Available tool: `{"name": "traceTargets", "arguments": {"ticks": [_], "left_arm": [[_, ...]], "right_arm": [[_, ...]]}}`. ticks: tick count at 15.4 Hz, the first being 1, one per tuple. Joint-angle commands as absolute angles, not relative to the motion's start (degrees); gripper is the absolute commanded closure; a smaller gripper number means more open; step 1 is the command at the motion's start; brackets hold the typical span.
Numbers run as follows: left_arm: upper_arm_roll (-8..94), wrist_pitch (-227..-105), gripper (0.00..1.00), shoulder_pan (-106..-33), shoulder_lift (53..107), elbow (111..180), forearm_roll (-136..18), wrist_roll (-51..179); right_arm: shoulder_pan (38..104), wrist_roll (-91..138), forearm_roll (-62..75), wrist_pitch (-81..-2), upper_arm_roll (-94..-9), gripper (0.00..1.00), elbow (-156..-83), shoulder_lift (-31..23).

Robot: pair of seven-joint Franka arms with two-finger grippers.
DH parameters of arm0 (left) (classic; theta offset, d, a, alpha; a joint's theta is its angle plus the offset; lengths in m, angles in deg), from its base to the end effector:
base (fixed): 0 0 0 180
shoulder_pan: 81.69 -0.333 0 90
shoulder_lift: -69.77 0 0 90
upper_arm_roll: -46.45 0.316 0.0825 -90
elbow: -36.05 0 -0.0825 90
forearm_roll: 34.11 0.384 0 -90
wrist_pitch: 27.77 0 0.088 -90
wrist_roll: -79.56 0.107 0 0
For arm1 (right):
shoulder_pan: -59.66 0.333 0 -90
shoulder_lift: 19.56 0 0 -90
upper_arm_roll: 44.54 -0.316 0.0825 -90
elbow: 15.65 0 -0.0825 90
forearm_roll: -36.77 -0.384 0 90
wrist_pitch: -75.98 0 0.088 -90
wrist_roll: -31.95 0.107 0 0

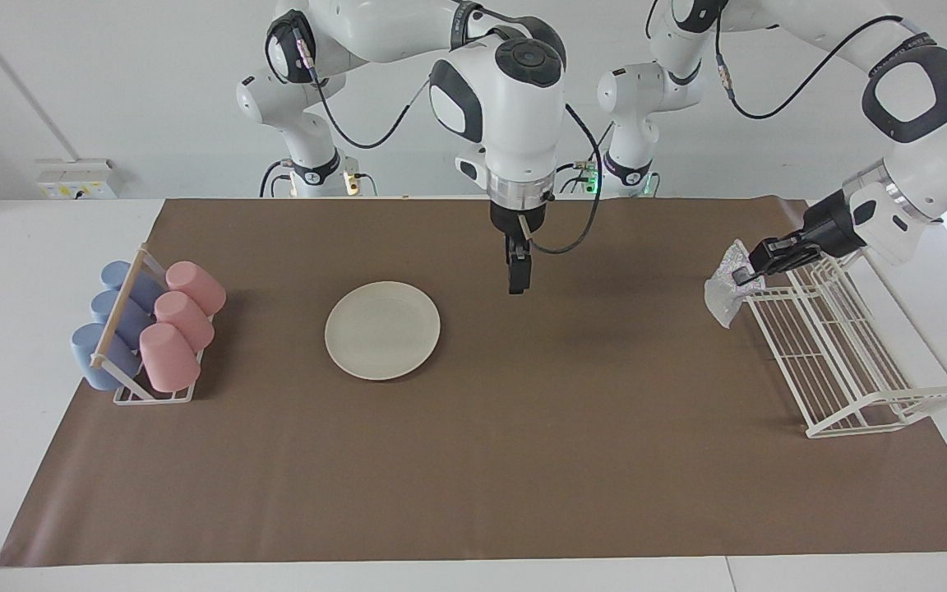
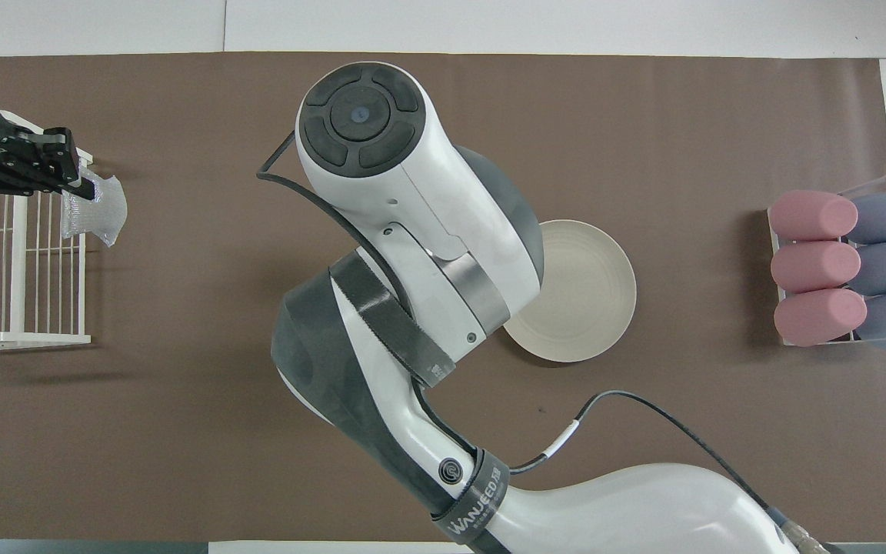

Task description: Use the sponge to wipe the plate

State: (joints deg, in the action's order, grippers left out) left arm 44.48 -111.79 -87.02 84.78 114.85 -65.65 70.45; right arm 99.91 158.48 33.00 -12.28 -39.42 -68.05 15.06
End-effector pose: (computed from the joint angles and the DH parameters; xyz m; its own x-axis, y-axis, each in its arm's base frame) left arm 0.6222 -0.0212 0.5709 0.9621 0.1368 -0.2359 0.2407 -0.8329 0.4984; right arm 0.5689 0.4360 0.5444 -0.0052 -0.9996 -0.0260 -0.9999 0.0054 -0.0099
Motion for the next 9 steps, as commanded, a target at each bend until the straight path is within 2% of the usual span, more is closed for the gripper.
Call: {"name": "traceTargets", "arguments": {"ticks": [1,4,9], "left_arm": [[44.2,-116.2,1.0,-87.2,79.2,126.5,-76.3,70.2],[43.9,-122.7,1.0,-86.3,75.0,136.9,-87.5,71.7],[43.6,-123.7,1.0,-86.0,74.9,145.1,-101.3,82.4]], "right_arm": [[100.2,157.4,33.5,-11.5,-39.6,0.0,-68.2,14.8],[100.2,157.3,33.3,-11.5,-39.6,0.0,-68.2,14.8],[101.1,157.8,33.2,-11.6,-39.6,0.0,-68.2,14.8]]}}
